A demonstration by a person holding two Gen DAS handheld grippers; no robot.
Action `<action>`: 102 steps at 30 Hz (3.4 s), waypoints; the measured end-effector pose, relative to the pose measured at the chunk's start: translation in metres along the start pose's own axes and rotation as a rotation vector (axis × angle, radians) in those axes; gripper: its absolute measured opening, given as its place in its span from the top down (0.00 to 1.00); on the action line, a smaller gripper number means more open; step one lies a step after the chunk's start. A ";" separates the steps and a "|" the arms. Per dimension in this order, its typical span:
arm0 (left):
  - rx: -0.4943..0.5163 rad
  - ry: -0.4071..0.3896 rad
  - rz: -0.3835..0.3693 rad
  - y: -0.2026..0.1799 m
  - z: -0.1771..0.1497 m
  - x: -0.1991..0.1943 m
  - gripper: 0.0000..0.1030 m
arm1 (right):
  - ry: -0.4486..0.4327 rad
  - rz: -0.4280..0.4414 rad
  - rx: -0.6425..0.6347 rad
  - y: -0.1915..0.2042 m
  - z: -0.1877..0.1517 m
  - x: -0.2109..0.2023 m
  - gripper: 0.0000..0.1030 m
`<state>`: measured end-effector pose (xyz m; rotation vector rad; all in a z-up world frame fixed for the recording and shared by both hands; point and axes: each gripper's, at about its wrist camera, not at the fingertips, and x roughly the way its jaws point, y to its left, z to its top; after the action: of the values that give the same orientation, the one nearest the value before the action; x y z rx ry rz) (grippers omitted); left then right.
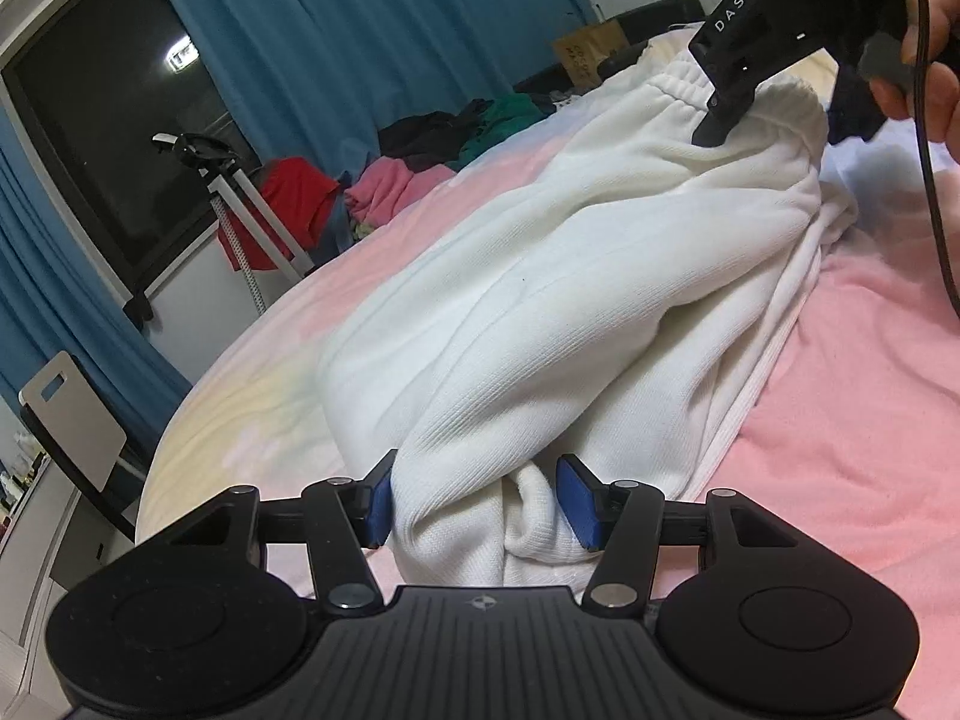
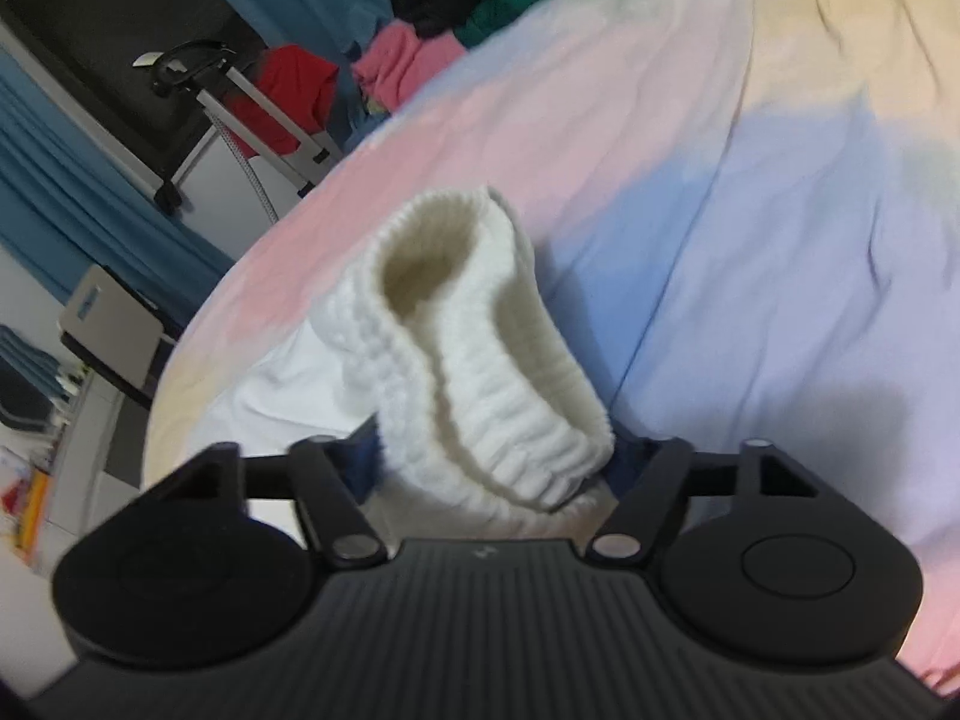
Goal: Fold clothes
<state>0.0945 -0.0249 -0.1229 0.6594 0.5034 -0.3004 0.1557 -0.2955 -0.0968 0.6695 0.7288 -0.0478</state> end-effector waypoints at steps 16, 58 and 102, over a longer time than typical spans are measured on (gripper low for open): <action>-0.027 -0.019 -0.028 -0.008 -0.003 -0.010 0.44 | -0.243 0.018 -0.214 0.027 0.033 -0.004 0.59; -0.143 0.014 -0.080 0.005 -0.012 -0.019 0.37 | -0.017 0.430 0.121 0.007 0.004 -0.026 0.10; -1.404 0.038 -0.605 0.160 -0.073 0.002 0.53 | -0.146 0.204 0.021 0.035 -0.003 -0.041 0.62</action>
<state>0.1372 0.1427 -0.0925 -0.8728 0.7926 -0.4103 0.1317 -0.2736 -0.0535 0.7498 0.5182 0.0818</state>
